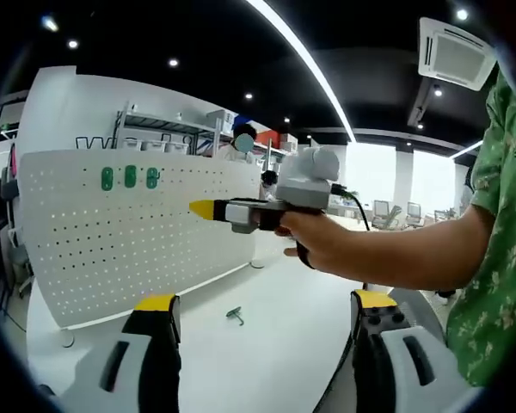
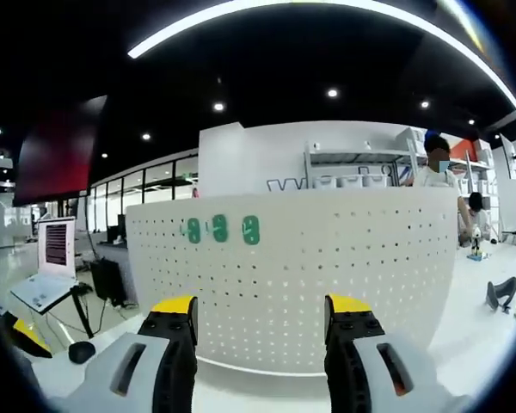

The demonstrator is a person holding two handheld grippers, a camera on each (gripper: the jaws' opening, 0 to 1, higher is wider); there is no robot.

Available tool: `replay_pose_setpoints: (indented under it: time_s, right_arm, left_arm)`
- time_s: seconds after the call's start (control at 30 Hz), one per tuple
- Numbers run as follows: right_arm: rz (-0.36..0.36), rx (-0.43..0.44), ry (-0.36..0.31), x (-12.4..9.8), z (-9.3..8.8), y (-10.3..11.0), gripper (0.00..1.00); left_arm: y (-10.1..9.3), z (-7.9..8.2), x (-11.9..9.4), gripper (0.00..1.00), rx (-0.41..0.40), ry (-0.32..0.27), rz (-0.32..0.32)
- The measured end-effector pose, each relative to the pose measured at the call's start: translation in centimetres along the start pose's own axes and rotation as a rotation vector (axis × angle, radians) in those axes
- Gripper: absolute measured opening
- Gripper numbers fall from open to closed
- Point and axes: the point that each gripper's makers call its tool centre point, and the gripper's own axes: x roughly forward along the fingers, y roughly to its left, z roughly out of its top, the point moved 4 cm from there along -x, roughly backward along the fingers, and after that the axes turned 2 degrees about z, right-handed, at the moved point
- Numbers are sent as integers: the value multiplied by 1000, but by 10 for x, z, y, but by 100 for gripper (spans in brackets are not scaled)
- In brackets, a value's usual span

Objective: Insert the hook assembly into the mounting plate slot until the hook locks in place.

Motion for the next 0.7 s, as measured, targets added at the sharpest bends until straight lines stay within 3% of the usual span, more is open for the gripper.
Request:
replay_pose_setpoints:
  time_s: [0.23, 0.7]
  right_arm:
    - [48, 0, 12, -33, -6, 3, 61]
    - [82, -13, 58, -92, -21, -15, 60]
  left_arm:
    - [-10, 2, 4, 83, 3, -4, 8]
    - [-33, 2, 25, 83, -4, -11, 10]
